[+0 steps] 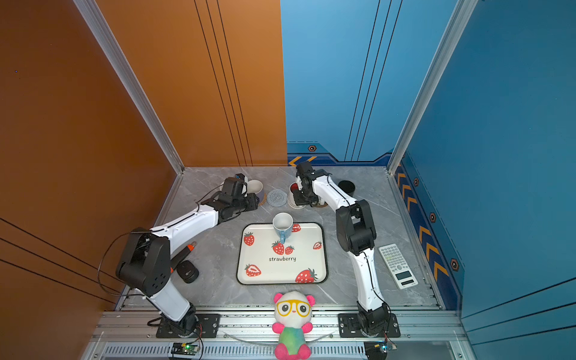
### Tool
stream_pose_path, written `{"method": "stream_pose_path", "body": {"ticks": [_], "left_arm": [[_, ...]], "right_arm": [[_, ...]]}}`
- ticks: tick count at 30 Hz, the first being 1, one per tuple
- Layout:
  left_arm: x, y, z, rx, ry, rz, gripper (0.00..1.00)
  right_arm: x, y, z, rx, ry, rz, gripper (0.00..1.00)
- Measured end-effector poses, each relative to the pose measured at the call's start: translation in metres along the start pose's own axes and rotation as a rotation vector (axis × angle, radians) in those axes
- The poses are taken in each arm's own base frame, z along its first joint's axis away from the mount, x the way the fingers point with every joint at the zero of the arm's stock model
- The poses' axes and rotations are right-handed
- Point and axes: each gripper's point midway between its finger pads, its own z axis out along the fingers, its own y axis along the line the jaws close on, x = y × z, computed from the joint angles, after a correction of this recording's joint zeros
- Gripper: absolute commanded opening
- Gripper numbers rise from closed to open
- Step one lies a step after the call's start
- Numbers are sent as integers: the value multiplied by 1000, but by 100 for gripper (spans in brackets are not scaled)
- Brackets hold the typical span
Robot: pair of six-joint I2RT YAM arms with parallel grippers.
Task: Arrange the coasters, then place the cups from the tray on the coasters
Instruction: 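Lower the red-lined mug onto the multicolored woven coaster with right gripper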
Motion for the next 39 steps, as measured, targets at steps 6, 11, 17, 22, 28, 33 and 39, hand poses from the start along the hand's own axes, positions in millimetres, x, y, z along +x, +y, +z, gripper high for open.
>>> {"method": "stream_pose_path", "body": {"ticks": [6,11,17,22,28,33,39], "left_arm": [[0,0,0,0,0,0,44],[0,0,0,0,0,0,44],[0,0,0,-1,2,0,44],[1,0,0,-1,2,0,44],[1,0,0,-1,2,0,44],[1,0,0,-1,2,0,44],[1,0,0,-1,2,0,44]], "right_arm": [[2,-2,5,9,10,1,0],[3,-3,7,10,14,2,0],[3,-3,7,10,14,2,0],[3,-3,7,10,14,2,0],[3,-3,7,9,14,1,23],[-1,-2,5,7,3,-3,34],[-1,-1,5,7,1,0,44]]}}
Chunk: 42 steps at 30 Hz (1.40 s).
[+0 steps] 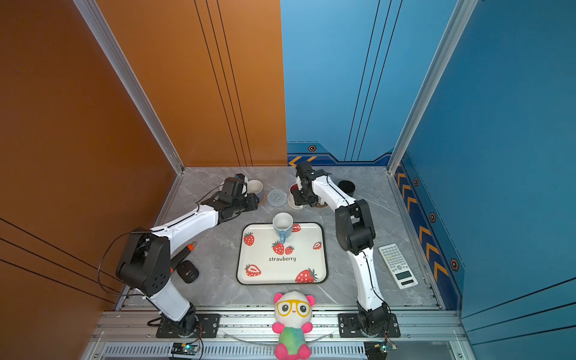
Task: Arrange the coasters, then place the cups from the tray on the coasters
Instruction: 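Lower the red-lined mug onto the multicolored woven coaster with right gripper, then open right gripper and raise it away from the red-lined mug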
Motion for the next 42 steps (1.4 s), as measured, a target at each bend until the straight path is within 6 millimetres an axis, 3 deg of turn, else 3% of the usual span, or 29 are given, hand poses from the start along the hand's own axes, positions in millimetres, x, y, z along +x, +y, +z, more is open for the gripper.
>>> {"method": "stream_pose_path", "body": {"ticks": [7,14,24,31,37,42], "left_arm": [[0,0,0,0,0,0,44],[0,0,0,0,0,0,44],[-4,-2,-5,7,-14,0,44],[-9,-6,-12,18,-31,2,44],[-6,-15,-13,33,-29,14,44],[-3,-32,-19,66,-33,37,45]], "right_arm": [[-1,1,-3,-2,-5,-1,50],[-5,6,-33,-10,-52,-8,52],[-11,22,-99,-27,-169,-33,57],[-15,30,-164,-23,-343,-35,61],[-9,25,-213,-14,-542,34,70],[3,20,-231,-65,-691,139,74]]}}
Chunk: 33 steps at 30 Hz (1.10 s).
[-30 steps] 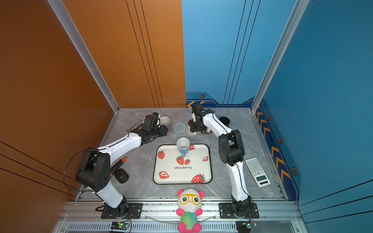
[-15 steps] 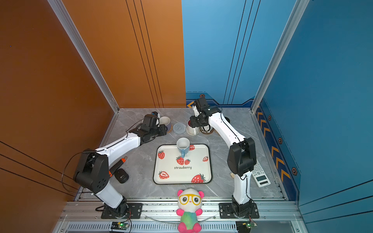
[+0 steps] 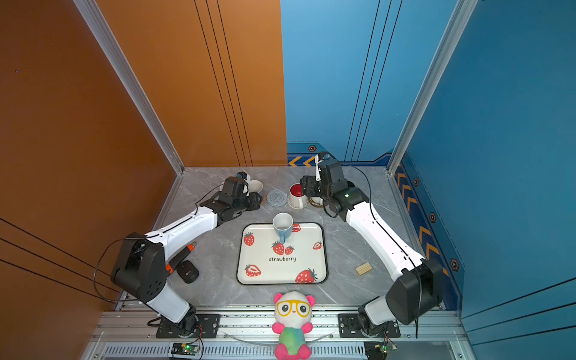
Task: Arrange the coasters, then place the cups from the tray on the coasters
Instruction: 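Open right gripper and raise it away from the red-lined mug, then move left gripper over the blue-handled mug on the tray and lower into it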
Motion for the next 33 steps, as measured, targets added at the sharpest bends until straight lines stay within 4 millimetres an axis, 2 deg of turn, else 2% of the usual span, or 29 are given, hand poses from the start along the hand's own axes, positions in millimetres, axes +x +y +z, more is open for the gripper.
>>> {"method": "stream_pose_path", "body": {"ticks": [8,14,19,25,33], "left_arm": [[-2,-32,-17,54,-5,46,46],[-17,-64,-43,59,2,158,47],[-10,-81,-68,72,26,257,49],[-6,-85,-89,39,73,353,51],[-7,-77,-118,10,69,414,60]], "right_arm": [[22,-13,-1,-10,-77,130,74],[32,-20,-4,-13,-100,166,74],[40,-33,-4,-2,-120,202,75],[43,-42,-1,3,-132,235,75],[39,-40,-1,-9,-151,256,75]]}}
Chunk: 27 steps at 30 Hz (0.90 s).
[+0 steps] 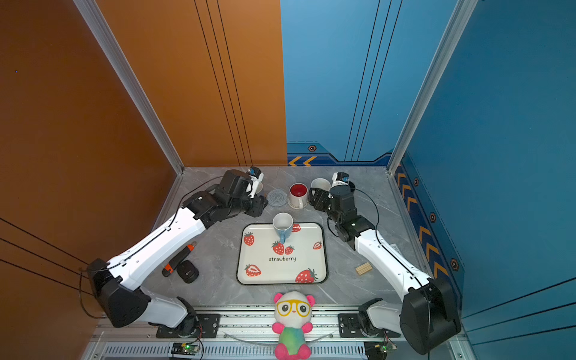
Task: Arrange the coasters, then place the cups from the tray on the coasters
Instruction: 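Move left gripper over the blue-handled mug on the tray and lower into it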
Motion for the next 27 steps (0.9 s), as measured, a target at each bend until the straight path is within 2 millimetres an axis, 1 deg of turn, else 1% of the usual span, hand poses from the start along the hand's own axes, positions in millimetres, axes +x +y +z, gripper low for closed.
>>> {"method": "stream_pose_path", "body": {"ticks": [3,6,11,16,23,27], "left_arm": [[2,1,-9,3,-7,-2,61],[10,-4,-7,35,14,-13,62],[41,-13,8,94,112,-44,64],[67,-23,26,137,211,-82,66],[96,-41,47,186,326,-112,68],[110,-46,56,187,375,-114,69]], "right_arm": [[1,-1,2,3,4,0,75],[1,-1,4,2,0,0,75],[3,-7,10,16,6,3,76],[6,-13,16,28,11,7,76],[17,-20,28,37,47,16,76],[26,-24,35,45,76,24,76]]}}
